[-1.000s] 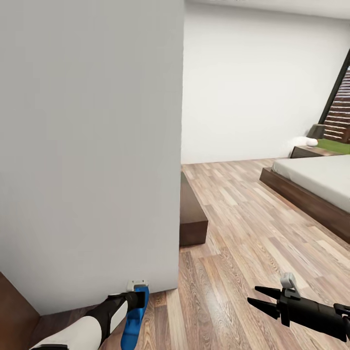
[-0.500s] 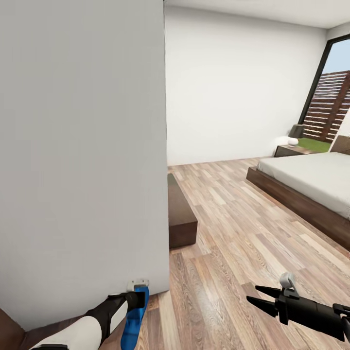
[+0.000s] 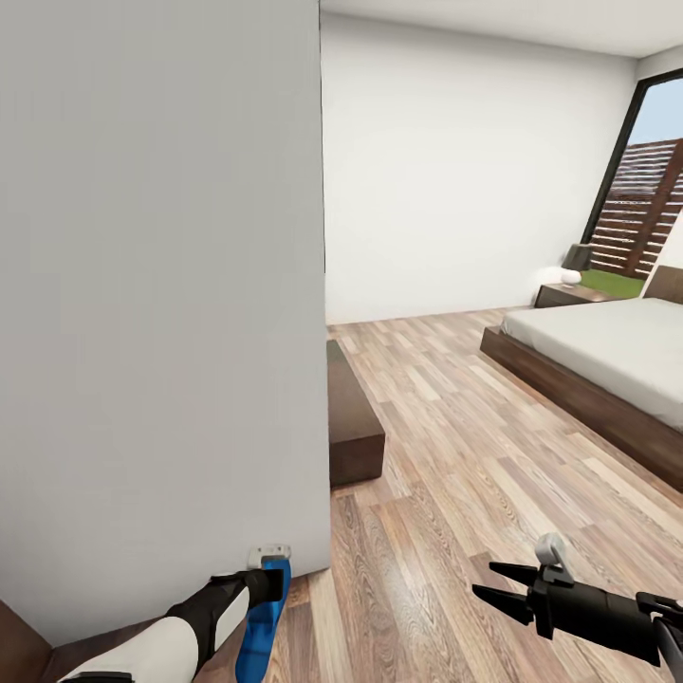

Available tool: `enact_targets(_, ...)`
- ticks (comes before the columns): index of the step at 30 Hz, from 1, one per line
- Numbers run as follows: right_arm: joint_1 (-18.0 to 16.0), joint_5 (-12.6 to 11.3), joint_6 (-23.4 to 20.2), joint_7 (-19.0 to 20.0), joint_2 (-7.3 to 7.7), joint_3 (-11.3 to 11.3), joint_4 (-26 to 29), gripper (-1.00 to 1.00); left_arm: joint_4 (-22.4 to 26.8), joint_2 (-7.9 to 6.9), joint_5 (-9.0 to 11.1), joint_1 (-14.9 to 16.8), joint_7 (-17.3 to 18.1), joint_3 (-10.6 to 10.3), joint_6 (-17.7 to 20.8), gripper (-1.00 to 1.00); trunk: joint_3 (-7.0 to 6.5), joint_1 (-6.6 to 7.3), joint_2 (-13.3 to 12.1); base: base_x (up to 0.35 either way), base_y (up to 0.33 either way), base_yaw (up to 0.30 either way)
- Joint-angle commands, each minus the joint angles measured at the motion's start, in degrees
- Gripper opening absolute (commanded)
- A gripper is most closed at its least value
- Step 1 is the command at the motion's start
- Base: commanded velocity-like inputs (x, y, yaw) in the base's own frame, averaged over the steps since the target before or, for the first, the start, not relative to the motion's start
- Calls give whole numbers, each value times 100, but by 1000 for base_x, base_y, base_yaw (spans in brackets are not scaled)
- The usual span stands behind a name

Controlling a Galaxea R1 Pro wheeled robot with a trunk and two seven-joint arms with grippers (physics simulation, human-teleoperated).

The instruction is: In the bedroom, move the book from the bed onto either nightstand, and place the two sandals side by side next to the bed.

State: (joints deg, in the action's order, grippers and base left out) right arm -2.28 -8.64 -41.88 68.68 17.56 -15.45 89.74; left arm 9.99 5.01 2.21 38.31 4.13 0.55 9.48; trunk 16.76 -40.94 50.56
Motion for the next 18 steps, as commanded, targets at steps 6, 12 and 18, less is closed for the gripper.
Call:
enact_targets(6,-3,-24,-40,4,1,12,0,100,11,0,9,1,19,5,33,-100,-101,132,-237,0,0,0)
enact_targets(12,-4,-24,-40,2,1,14,0,100,11,0,7,1,22,0,34,-100,-209,264,-478,0,0,0)
enact_targets(18,-4,-24,-40,4,1,16,0,100,11,0,3,1,20,-2,34,-100,-322,395,-718,0,0,-34)
